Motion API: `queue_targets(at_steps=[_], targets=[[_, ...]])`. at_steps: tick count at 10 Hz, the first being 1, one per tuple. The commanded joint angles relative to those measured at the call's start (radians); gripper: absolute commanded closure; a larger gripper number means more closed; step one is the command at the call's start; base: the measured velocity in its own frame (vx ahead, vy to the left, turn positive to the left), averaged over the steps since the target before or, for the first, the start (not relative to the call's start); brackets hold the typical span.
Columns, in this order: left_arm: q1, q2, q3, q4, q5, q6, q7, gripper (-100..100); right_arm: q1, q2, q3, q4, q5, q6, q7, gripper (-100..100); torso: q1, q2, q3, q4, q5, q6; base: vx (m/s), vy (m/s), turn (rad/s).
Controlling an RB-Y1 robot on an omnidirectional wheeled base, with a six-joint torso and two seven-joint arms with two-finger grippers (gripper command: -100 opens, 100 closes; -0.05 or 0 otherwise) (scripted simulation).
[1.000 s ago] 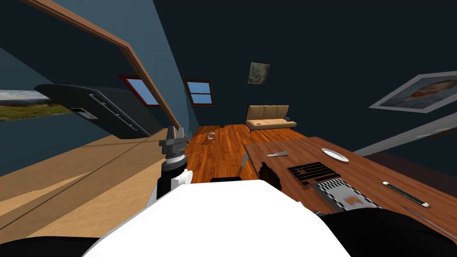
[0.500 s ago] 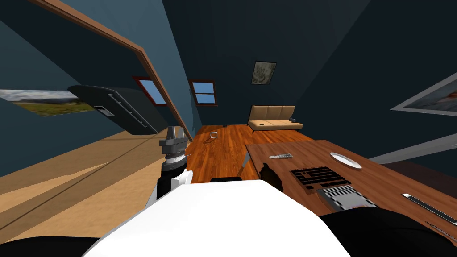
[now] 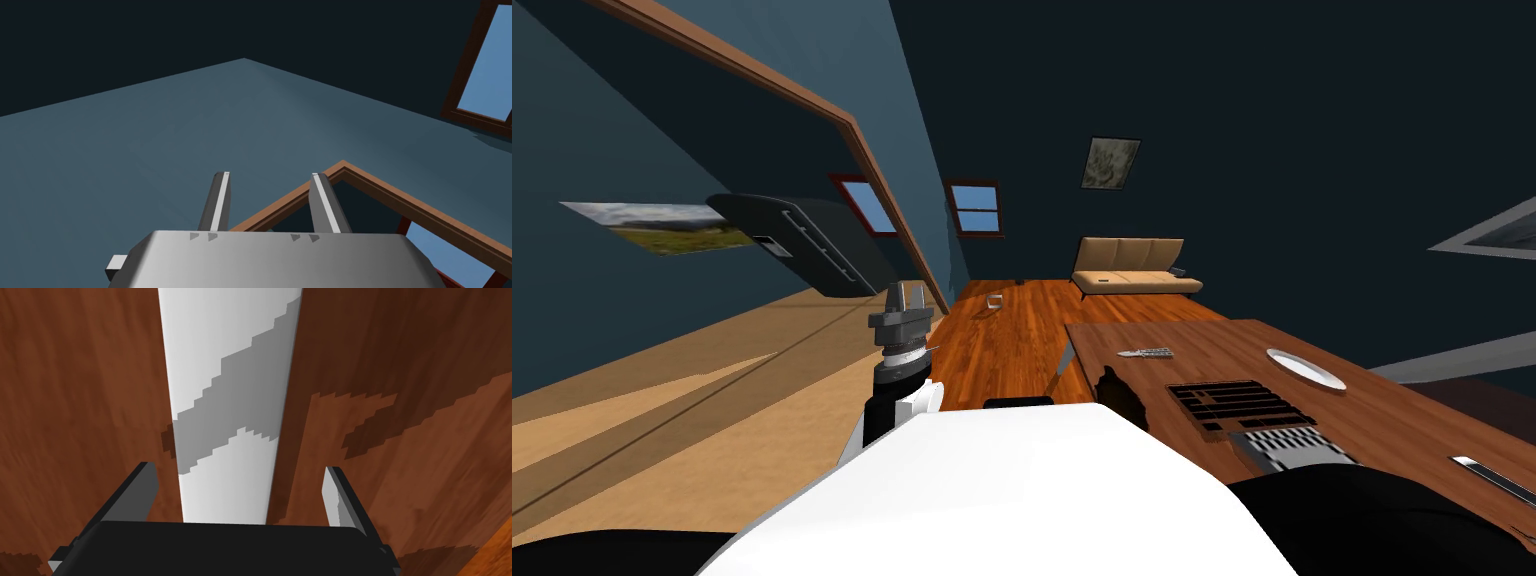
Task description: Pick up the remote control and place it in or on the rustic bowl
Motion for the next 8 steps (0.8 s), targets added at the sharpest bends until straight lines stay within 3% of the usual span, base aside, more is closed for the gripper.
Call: queue_targets(at_steps=[1,2,5,6,8], targets=[[0.000,0.000,0.000,0.000,0.000,0.000,0.000,0,-0.004,0.004,0.003,0.014,-0.041,-0.009,0.006,-100,0.000,0.000,0.000,0.000,0.000,0.000,-0.005,0.001,-0.027],[0.000,0.000,0.000,0.000,0.000,0.000,0.000,0,0.010,-0.007,0.053,-0.006,-0.075,0.028,0.037,-100,0.000,-0.001,-0.001,0.000,0.000,0.000,-0.034,0.006,0.287],[0.000,0.000,0.000,0.000,0.000,0.000,0.000,0,0.010,-0.007,0.069,-0.006,-0.156,0.028,0.037,-100,0.000,0.000,0.000,0.000,0.000,0.000,-0.026,-0.007,0.029],[0.000,0.000,0.000,0.000,0.000,0.000,0.000,0,0.024,-0.018,0.117,-0.025,-0.190,0.066,0.069,-100,0.000,-0.001,0.000,0.000,0.000,0.000,-0.045,-0.002,0.208],[0.000,0.000,0.000,0.000,0.000,0.000,0.000,0,0.024,-0.018,0.134,-0.025,-0.245,0.066,0.069,-100,0.000,0.001,0.001,0.000,0.000,0.000,-0.039,-0.006,0.108]])
